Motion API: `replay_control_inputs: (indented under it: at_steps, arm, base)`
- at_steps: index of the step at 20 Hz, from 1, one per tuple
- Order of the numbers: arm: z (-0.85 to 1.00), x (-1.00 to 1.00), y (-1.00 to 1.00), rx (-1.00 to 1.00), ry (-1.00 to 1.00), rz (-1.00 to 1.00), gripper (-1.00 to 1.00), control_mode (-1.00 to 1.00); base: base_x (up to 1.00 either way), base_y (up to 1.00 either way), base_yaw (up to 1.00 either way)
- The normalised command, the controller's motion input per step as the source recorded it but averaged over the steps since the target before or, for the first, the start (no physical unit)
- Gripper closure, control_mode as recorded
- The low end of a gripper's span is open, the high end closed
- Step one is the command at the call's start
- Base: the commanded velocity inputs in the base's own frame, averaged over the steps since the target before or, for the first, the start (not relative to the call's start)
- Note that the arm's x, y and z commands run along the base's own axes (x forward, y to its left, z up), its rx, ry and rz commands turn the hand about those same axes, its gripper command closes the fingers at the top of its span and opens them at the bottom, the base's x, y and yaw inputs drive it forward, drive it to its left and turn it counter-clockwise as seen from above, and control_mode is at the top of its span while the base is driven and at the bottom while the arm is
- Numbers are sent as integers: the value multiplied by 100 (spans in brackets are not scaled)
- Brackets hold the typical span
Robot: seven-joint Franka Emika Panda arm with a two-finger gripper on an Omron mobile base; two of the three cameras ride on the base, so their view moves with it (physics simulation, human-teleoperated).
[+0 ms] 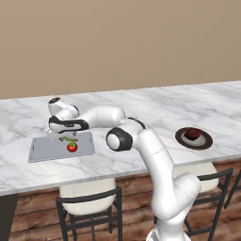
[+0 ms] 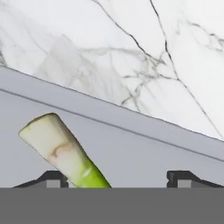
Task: Create a steak meal by picking up the steak and asparagus from the tray and placing them on the plate. Leave the tomato on the tray.
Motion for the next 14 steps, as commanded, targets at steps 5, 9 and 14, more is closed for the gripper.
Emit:
replay_control_inputs:
  at_steps: [5,9,14]
  arm:
    - [-52,0,0,-3,3,-7,-100,-100]
    - [-64,-10,-4,-2,3,-8,100,-100]
    - [-45,-49,-42,0,0,-8,100,-100]
  base:
    - [0,0,0]
    - [0,0,0]
    - [0,0,0]
